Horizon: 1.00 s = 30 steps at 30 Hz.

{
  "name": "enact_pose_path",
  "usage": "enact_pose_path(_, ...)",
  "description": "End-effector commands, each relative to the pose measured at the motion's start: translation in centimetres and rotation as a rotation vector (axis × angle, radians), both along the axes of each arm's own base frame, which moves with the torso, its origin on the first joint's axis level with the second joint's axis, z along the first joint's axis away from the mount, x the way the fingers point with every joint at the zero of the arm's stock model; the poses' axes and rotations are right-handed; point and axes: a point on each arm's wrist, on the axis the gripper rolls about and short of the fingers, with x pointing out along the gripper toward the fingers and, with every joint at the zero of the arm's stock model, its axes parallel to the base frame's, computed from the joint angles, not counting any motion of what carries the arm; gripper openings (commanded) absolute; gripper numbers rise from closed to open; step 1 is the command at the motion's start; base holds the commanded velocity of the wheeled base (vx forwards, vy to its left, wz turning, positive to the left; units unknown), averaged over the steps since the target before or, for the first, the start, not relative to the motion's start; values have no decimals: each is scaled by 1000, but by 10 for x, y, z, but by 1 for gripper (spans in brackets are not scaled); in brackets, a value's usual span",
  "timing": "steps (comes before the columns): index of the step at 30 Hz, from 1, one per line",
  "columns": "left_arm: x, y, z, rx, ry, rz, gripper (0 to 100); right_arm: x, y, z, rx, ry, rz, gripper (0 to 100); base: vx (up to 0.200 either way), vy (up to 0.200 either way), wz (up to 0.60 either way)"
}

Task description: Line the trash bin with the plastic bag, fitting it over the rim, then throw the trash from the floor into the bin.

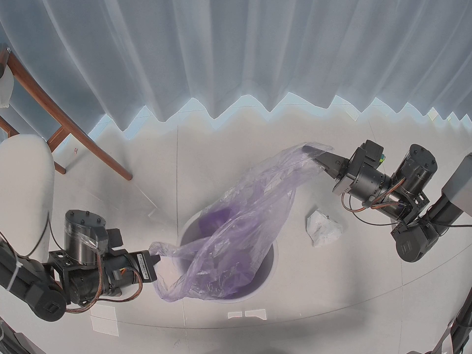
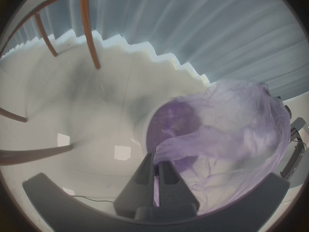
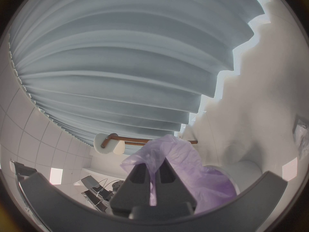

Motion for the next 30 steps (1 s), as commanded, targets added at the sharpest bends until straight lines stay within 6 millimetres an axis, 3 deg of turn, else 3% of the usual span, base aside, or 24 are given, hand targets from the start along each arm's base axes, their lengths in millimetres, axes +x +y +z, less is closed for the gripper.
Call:
enact_pose_path(1, -3, 5, 43, -28, -139, 66, 0, 33, -9, -21, -3, 47, -28, 0, 0, 0, 0)
enact_pose_path(9, 18, 14, 59, -65, -172, 132, 0, 62, 1, -2, 23, -59, -28, 0, 0, 0, 0)
enact_pose_path(11, 21, 11, 53, -77, -144, 132, 0, 62, 3, -5, -4, -65, -32, 0, 0, 0, 0)
enact_pose_path(17, 27, 7, 41, -76, -94, 127, 0, 73, 11, -41, -125, -87, -54, 0, 0, 0, 0)
enact_pose_path(24, 27, -5, 17, -33, -8, 86, 0, 70, 21, -54, -135, -48, -27, 0, 0, 0, 0)
enact_pose_path(25, 28, -7, 12, -23, 7, 84, 0, 63, 18, -52, -130, -21, -23, 100, 0, 0, 0)
enact_pose_path(30, 29, -8, 7, -17, 28, 78, 0, -3, 3, -16, -104, 144, 21, 100, 0, 0, 0)
